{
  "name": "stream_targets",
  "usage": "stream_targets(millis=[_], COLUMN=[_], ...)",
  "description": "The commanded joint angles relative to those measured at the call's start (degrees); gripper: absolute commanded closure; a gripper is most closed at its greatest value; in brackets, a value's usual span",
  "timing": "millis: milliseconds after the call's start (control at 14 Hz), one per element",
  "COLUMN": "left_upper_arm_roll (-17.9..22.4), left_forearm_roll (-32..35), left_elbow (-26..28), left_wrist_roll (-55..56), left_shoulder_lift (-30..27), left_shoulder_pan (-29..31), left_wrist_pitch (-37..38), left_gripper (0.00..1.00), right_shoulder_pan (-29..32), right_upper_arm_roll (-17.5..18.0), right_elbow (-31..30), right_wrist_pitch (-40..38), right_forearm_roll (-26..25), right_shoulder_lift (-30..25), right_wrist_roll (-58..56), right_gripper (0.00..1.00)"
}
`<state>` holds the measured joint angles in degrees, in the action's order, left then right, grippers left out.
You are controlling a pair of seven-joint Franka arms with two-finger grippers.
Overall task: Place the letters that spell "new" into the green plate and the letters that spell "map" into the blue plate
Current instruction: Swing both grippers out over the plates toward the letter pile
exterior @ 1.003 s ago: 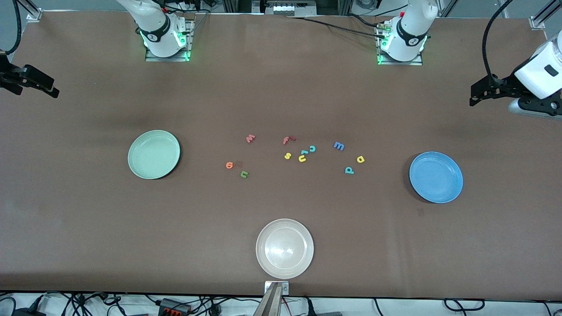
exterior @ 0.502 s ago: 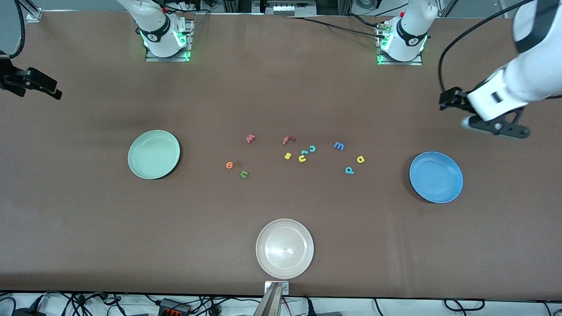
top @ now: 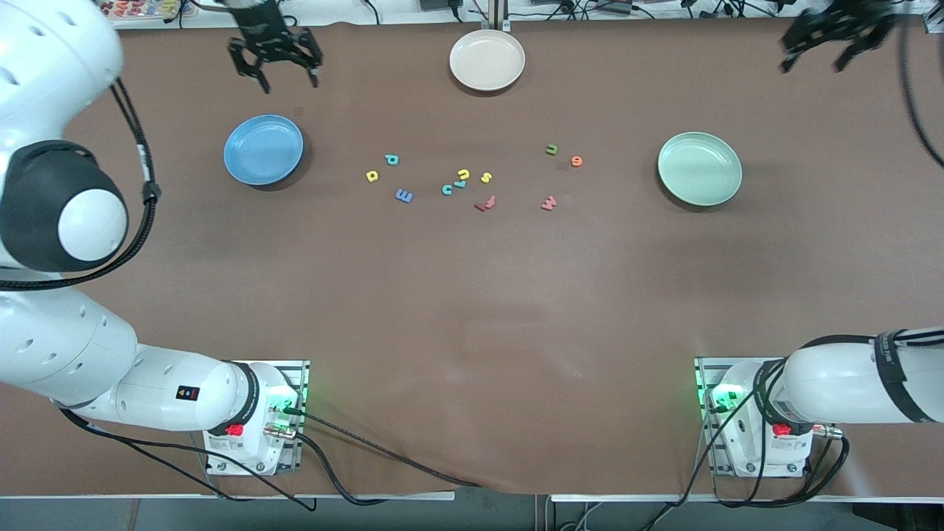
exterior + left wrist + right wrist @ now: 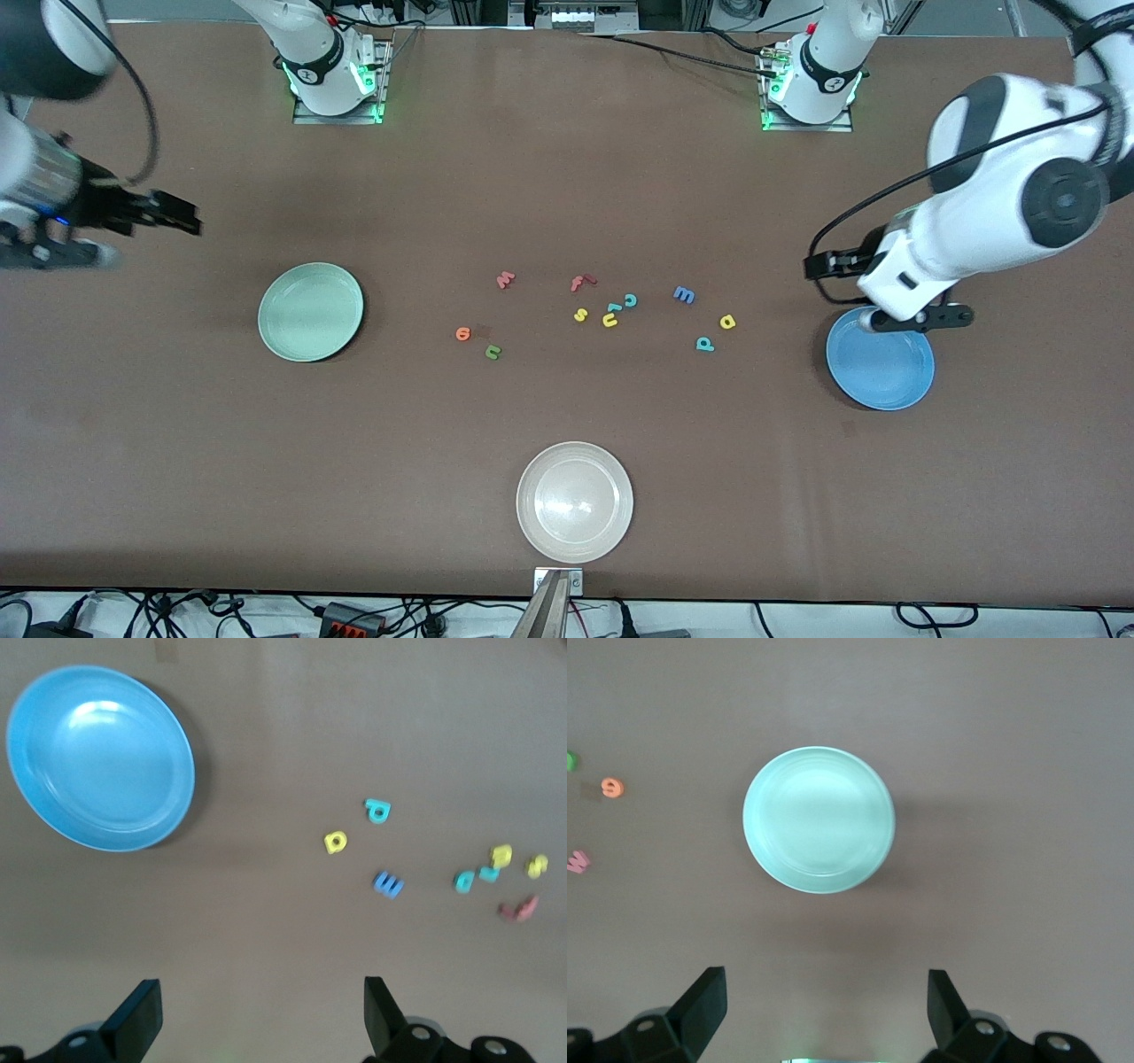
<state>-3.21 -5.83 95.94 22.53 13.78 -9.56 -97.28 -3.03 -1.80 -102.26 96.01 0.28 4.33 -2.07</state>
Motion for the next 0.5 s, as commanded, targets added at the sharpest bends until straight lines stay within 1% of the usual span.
stream_targets(millis=[0,72,143,287,430], left_upper_arm_roll=[0.3,0.3,0.2,-1.3,-2.8], left_forearm_roll=[-0.8,-0.8,-1.0,-1.3,-1.3], left_elbow=[0.3,0.6,2.3,10.1,15.9], left_wrist_roll=[15.5,20.7,25.8,36.3,43.5], left_shoulder_lift=[2.7,4.1,4.8,4.3,4.4], left_shoulder_pan=[-4.8,-5.8,-6.4,-9.1,-9.3], left_wrist_pitch=[-3.7,-4.5,-6.5,-16.7,-26.3], left_gripper=[0.0,0.0,0.0,0.0,0.0], right_shoulder_pan=[-6.7,-9.1,-11.0,-13.9,-17.2], right_upper_arm_roll=[-0.1,-0.1,-0.1,-0.1,0.0], right_elbow=[0.7,0.7,0.7,0.8,1.4], right_wrist_pitch=[2.9,4.3,6.2,10.4,11.6], right_forearm_roll=[0.2,0.3,0.4,0.9,2.3], right_shoulder_lift=[5.7,7.3,9.3,12.9,16.7], right_wrist_roll=[0.6,0.9,1.8,2.6,2.0], right_gripper=[0.0,0.0,0.0,0.0,0.0])
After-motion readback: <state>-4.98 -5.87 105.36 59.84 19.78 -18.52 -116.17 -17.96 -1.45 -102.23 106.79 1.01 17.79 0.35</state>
